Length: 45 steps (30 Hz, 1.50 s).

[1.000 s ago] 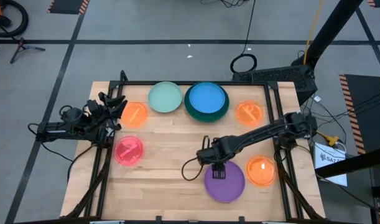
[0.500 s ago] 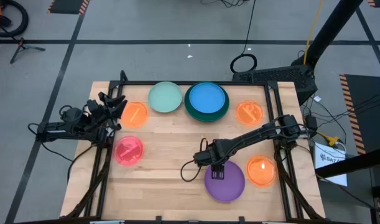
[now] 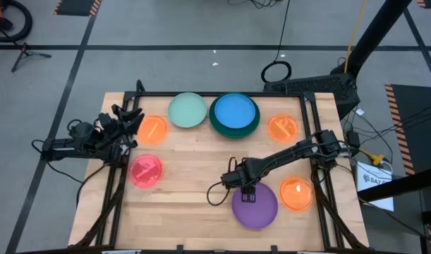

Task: Stack plastic plates
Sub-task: Stack the violet plate on the blue plate

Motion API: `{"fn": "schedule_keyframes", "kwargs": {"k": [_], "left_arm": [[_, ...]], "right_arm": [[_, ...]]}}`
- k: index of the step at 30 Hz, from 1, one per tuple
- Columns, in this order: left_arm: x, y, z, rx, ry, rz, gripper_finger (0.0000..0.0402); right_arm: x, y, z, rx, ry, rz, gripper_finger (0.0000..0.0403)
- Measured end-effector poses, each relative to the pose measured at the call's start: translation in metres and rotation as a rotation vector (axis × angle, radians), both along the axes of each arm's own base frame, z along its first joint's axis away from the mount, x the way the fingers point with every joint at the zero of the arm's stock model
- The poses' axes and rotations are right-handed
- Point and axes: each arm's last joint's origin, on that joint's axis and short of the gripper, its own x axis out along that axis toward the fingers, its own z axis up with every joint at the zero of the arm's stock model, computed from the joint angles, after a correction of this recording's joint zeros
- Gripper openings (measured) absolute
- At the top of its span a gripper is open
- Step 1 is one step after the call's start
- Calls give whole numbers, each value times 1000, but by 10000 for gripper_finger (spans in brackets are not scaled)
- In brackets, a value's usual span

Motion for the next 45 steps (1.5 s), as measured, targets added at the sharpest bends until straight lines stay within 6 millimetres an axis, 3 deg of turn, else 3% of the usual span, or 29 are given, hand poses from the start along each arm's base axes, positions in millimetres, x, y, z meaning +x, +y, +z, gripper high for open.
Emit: {"fn": "schedule_keyframes", "kwargs": {"k": [10, 24, 30, 38, 45], "left_arm": [[0, 0, 0, -2, -2, 0, 122], [0, 0, 0, -2, -2, -1, 122], [0, 0, 0, -2, -2, 0, 122], [0, 0, 0, 0, -1, 0, 122], [0, 0, 1, 0, -9, 0, 122]], "right_arm": [[-2, 0, -7, 9, -6, -2, 167], [-3, 1, -2, 133, 11, -3, 11], [1, -6, 6, 217, -22, -50, 5], [8, -24, 32, 278, -169, -106, 3], [10, -60, 58, 295, -285, -212, 2]]}}
